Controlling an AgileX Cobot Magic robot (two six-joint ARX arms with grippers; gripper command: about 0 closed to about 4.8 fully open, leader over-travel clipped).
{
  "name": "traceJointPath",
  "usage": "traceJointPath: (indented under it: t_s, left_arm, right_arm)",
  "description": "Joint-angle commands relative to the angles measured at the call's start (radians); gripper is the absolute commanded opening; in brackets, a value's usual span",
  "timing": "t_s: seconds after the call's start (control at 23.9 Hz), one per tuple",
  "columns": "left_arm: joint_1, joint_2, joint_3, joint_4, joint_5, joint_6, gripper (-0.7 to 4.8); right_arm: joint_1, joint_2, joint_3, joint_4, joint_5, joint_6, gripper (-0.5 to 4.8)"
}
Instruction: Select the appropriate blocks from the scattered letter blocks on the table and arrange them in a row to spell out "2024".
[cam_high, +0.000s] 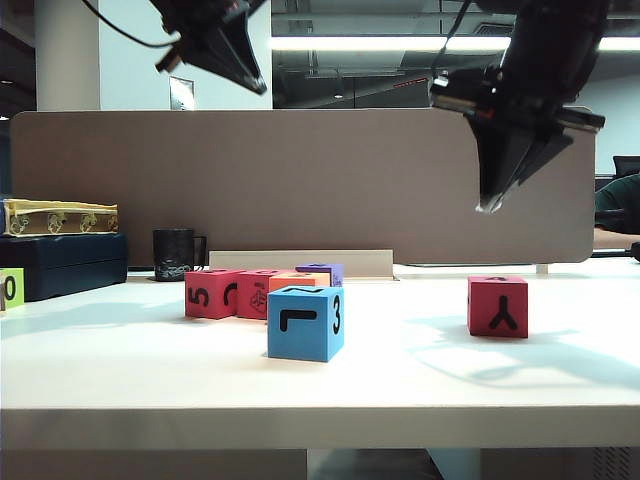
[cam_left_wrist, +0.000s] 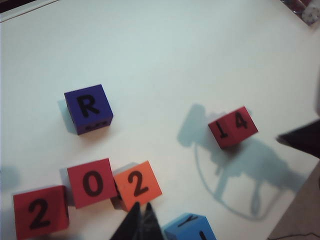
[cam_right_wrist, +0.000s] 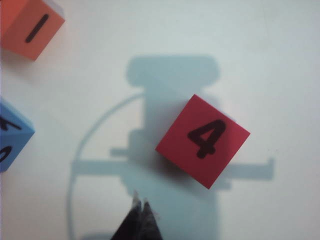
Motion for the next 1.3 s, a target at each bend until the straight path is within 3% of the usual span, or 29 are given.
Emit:
traceJointPath:
  t_s: [0.04,0.13,0.33,0.63,0.75,0.92,1.3]
  left_arm:
    - [-0.008,-0.053,0.004,-0.054,0.003,0.047,-0.06]
    - [-0.008,-0.082,0.005,-0.075,0.0,0.065,-0.06]
    - [-0.011,-0.131,0.004,-0.088,0.0,0.063,-0.06]
    - [-0.013,-0.167,0.005,-0.142,0.0,0.064,-0.06]
    - [-0.013,-0.182,0.005,-0.14,0.001,0.064,-0.06]
    - [-0.013,-0.2,0.005,-0.14,0.0,0.064,-0.06]
    - [-0.013,-0.211,0.005,-0.142,0.0,0.064,-0.06]
  right_arm:
    - [-0.01,0.033,0.004,0.031,0.002,0.027,0.01]
    - [-0.012,0.048,0.004,0.034,0.014,0.034,0.29]
    - [-0.025,0.064,0.004,0.034,0.029,0.078,2.49]
    - [-0.052,0.078,0.004,0.051,0.049,0.105,2.58]
    - [-0.064,0.108,0.004,0.045,0.045,0.13,3.51]
    - [-0.067,0.143,0.004,0.044,0.023,0.132,4.15]
    - [-0.066,0.222,0.004,0.1,-0.018,0.166,4.23]
